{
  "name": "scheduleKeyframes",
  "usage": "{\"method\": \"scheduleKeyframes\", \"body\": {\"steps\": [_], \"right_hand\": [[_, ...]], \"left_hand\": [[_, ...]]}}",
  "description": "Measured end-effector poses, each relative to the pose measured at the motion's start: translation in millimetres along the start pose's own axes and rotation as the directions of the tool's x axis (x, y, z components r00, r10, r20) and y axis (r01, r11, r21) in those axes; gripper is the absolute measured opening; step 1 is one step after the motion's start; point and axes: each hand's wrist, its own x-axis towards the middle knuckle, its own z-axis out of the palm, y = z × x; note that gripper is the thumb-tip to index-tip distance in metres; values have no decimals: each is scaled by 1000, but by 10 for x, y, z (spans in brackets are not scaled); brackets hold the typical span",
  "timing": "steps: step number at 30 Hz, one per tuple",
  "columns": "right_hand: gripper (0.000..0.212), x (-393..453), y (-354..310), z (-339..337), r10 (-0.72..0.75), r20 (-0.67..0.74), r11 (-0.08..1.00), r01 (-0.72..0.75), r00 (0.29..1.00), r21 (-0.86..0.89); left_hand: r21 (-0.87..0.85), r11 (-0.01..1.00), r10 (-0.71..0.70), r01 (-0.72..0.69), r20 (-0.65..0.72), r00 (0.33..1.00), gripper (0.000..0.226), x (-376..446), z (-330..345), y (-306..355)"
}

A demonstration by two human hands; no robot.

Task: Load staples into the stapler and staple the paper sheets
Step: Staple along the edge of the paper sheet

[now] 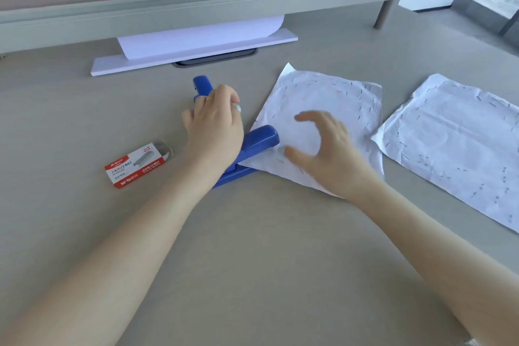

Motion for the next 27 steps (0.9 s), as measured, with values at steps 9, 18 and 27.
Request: {"method": "scheduleKeyframes", "body": {"steps": [9,18,27], "right_hand": [[53,-220,64,130,-258,195,873,315,946,-371],[43,-495,560,-413,-452,104,737,436,886,-517],[31,-909,839,-708,-606,-156,759,509,780,-406]], "left_hand": [[-196,962,141,-188,-232,962,15,-525,-401,5],[-101,815,578,-570,77,812,24,-890,-230,128],[-28,742,670,-670,88,738,26,-833,69,396]]}}
